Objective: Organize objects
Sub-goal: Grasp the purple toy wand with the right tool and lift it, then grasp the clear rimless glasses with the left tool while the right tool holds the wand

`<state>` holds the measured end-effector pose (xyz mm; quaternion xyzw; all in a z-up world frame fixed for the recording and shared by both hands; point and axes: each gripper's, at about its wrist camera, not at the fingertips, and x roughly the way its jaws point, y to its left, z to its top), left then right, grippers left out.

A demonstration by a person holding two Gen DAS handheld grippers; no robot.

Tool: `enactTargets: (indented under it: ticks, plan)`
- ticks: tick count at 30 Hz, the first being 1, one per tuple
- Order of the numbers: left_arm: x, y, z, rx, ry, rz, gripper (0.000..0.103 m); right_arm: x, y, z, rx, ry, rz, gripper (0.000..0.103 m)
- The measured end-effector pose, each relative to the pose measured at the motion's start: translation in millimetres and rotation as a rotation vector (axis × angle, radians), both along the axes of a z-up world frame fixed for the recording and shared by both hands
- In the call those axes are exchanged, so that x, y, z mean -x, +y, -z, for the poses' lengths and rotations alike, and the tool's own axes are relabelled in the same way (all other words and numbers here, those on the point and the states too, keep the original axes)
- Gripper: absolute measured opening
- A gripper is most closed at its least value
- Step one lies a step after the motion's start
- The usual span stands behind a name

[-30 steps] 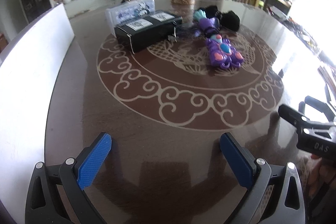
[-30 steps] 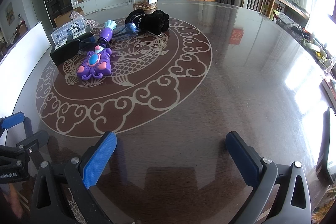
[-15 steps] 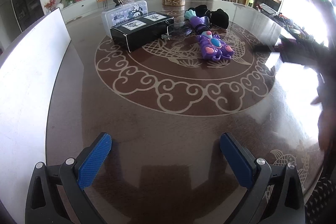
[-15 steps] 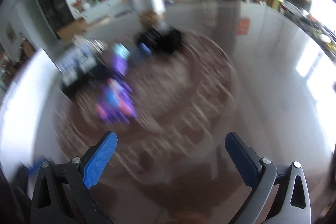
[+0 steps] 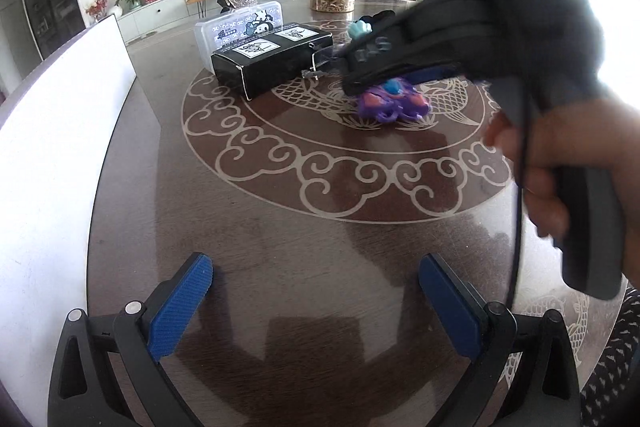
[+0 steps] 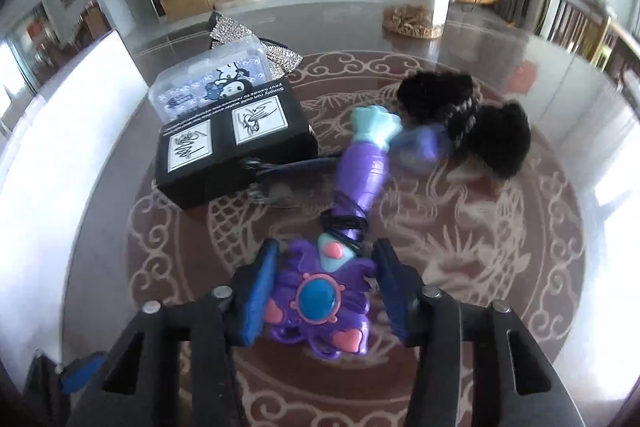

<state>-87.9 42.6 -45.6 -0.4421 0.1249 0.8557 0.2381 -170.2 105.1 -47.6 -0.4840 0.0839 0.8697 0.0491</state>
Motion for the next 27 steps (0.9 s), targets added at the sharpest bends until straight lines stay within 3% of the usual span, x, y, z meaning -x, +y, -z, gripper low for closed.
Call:
enactTargets:
  ticks: [5, 12, 14, 17, 20, 27]
  plan:
    - [0, 0, 0, 0.000, 0.000, 0.000, 0.103, -52, 9, 0, -0.022, 0.047, 0.015, 0.049]
    - [0, -1, 0, 0.000, 0.000, -0.002, 0.103, -143, 30, 0, -0.096, 0.110, 0.164, 0.048]
    - [0, -1, 0, 0.000, 0.000, -0.001, 0.103, -151, 34, -1, -0.139, 0.096, 0.189, 0.048]
    - [1, -1, 0, 0.000, 0.001, -0.001, 0.103, -148, 44, 0, -0.111, 0.106, 0.199, 0.051]
    - [0, -1, 0, 0.000, 0.001, -0.001, 0.103, -150, 46, 0, -0.097, 0.105, 0.188, 0.071]
    - [0, -1, 0, 0.000, 0.001, -0.002, 0.103, -160, 58, -2, -0.026, 0.138, 0.226, 0.072]
